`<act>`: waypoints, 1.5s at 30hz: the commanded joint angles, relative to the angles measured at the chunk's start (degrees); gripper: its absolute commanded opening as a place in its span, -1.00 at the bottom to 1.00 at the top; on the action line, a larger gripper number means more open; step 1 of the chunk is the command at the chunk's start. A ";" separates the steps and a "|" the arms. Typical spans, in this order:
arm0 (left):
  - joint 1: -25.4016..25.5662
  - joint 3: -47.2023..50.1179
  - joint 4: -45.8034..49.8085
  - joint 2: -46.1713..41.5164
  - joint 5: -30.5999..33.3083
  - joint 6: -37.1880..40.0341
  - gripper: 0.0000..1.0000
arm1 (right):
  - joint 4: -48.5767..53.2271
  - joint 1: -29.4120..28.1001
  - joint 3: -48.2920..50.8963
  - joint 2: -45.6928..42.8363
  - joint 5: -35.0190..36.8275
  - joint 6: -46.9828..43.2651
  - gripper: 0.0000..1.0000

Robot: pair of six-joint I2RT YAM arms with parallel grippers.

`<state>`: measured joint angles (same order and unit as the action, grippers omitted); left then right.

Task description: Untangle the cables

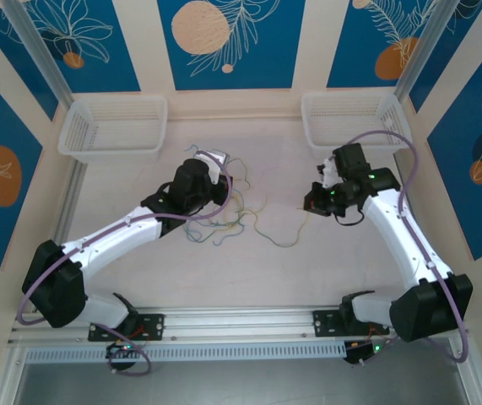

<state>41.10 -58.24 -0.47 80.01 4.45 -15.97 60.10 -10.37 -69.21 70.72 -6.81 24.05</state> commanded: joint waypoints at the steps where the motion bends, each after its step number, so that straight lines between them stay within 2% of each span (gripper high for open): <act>1: -0.14 -1.53 -0.28 -0.29 0.84 -0.11 -1.00 | 3.73 4.72 -4.86 -3.46 3.93 -1.14 -1.00; 7: -0.09 -1.24 -0.63 -0.67 -0.14 -1.17 -1.00 | -5.29 15.93 -9.03 -4.91 -0.18 5.00 -1.00; 12: -0.10 -0.47 -0.50 -1.19 0.36 -1.35 -1.00 | -12.80 19.25 -14.33 -1.02 6.91 9.04 -1.00; 15: -0.10 -0.59 -0.58 -1.34 0.24 -1.52 -1.00 | -19.95 19.81 -15.58 1.74 14.07 9.69 -1.00; 17: -0.13 -1.14 -0.44 -1.02 -0.29 -1.46 -1.00 | -23.65 20.68 -18.61 5.62 18.35 8.30 -1.00; 21: -0.13 -2.57 0.46 -0.12 -1.08 -1.44 -1.00 | -27.07 22.69 -27.90 14.78 19.88 4.49 -1.00; 25: -0.09 -2.30 -1.06 0.66 -1.70 -2.13 -1.00 | -28.54 24.02 -37.22 24.97 19.02 1.08 -1.00; 29: -0.14 -2.81 -1.25 1.37 -2.80 -2.75 -1.00 | -36.02 24.41 -39.50 31.82 19.73 -1.05 -1.00; 31: -0.09 -3.35 -0.94 1.55 -3.32 -2.86 -1.00 | -39.53 24.95 -40.68 35.28 15.76 -2.90 -1.00; 35: -0.03 -4.24 -0.18 2.15 -3.61 -2.97 -1.00 | -38.75 24.82 -45.99 42.04 15.50 -4.32 -1.00; 41: 0.01 -4.21 -0.75 3.13 -4.21 -3.83 -1.00 | -39.42 26.75 -47.90 49.79 12.60 -2.37 -1.00; 45: 0.01 -5.60 0.46 3.95 -4.45 -3.59 -1.00 | -32.63 27.51 -56.33 57.88 13.69 -2.34 -1.00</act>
<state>41.12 -61.19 -0.43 83.31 1.48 -19.16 24.25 16.36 -120.22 124.73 7.27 21.98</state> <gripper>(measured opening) 0.049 0.040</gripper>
